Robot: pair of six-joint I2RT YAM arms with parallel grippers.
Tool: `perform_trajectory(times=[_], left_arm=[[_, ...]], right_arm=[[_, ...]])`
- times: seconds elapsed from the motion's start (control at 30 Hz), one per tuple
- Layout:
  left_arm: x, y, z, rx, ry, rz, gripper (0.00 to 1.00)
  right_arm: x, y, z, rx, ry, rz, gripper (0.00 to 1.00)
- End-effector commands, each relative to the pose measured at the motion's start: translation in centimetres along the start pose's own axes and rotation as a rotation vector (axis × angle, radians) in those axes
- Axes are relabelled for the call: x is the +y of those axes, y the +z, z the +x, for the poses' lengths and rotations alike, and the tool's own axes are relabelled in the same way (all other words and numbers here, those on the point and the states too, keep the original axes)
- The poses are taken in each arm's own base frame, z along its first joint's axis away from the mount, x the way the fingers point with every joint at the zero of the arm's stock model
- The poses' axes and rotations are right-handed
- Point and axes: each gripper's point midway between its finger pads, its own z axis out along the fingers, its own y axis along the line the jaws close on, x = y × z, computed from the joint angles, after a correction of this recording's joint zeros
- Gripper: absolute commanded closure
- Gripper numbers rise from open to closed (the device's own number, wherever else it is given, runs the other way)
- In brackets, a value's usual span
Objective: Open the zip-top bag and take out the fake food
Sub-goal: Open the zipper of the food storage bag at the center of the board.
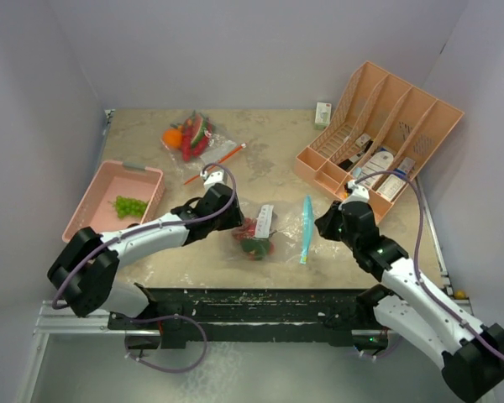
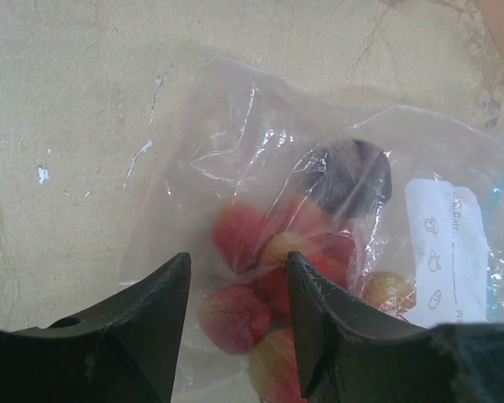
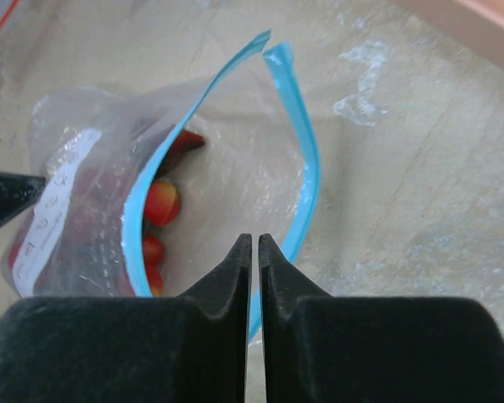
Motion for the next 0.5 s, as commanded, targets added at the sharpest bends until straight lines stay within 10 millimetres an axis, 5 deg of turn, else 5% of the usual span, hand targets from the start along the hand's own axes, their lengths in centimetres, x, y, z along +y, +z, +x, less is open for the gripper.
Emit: perform_trajectory(times=[0.0, 0.13, 0.33, 0.47], left_arm=[[-1.6, 0.9, -1.2, -0.057, -0.023, 0.030, 0.48], [-0.5, 1.6, 0.3, -0.029, -0.026, 0.003, 0.49], [0.4, 1.6, 0.6, -0.034, -0.025, -0.018, 0.49], [0.3, 1.6, 0.5, -0.039, -0.026, -0.013, 0.49]], right_arm=[[3.2, 1.4, 0.6, 0.036, -0.012, -0.166, 0.95], [4.2, 1.9, 0.3, 0.042, -0.009, -0.200, 0.95], [1.6, 2.7, 0.8, 0.073, -0.006, -0.052, 0.48], [-0.3, 3.7, 2.9, 0.130, 0.071, -0.023, 0.41]])
